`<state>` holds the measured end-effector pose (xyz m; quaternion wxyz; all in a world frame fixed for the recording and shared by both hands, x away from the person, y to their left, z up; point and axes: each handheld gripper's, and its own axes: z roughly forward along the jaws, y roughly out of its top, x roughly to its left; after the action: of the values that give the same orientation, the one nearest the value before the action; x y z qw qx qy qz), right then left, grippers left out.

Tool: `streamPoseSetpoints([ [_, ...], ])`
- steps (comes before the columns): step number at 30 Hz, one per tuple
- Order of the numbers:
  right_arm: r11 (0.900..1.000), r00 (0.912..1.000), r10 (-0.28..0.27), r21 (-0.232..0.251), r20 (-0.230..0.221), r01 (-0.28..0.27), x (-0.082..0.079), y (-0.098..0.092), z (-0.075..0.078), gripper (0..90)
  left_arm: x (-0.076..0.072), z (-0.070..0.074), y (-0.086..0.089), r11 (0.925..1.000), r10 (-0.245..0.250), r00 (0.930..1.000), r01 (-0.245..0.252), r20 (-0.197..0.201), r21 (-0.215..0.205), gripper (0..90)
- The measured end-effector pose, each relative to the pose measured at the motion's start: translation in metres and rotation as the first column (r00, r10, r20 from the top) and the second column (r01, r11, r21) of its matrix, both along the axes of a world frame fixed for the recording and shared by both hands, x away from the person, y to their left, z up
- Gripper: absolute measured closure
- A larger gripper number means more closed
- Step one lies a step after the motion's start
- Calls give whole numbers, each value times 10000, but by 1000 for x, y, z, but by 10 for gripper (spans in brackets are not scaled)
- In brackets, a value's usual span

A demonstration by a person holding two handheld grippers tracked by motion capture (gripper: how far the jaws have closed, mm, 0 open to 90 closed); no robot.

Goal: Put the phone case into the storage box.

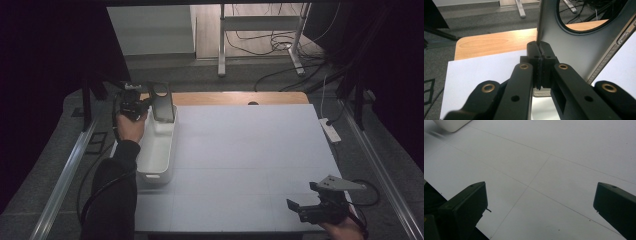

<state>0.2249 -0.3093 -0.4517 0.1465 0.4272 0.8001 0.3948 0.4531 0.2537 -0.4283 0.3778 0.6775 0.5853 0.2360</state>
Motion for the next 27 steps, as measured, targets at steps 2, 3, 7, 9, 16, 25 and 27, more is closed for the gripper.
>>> streamPoseSetpoints([
  [2,10000,10000,5,-6,-8,-5,0,0,0,0,0,-2,0,10000,41,10000,-41,-17,-29,888],
  [3,10000,10000,3,3,-19,-3,0,0,0,0,1,-4,1,10000,46,10000,-46,-42,-25,888],
  [7,10000,10000,9,-12,-17,-9,0,0,0,0,2,-9,1,10000,67,9999,-68,-133,-37,888],
  [9,10000,10000,10,-21,-25,-10,0,0,0,0,2,-11,1,9999,75,9998,-76,-157,-102,888],
  [16,10000,10000,12,-37,-37,-12,0,0,0,0,4,-17,1,9999,52,9995,-55,-322,-114,888],
  [25,10000,10000,27,-49,-31,-27,0,1,0,0,6,-25,-1,9999,84,9988,-87,-472,-70,888],
  [27,10000,10000,26,-52,-29,-26,0,1,0,0,6,-26,-1,9999,88,9988,-92,-490,-66,887],
])
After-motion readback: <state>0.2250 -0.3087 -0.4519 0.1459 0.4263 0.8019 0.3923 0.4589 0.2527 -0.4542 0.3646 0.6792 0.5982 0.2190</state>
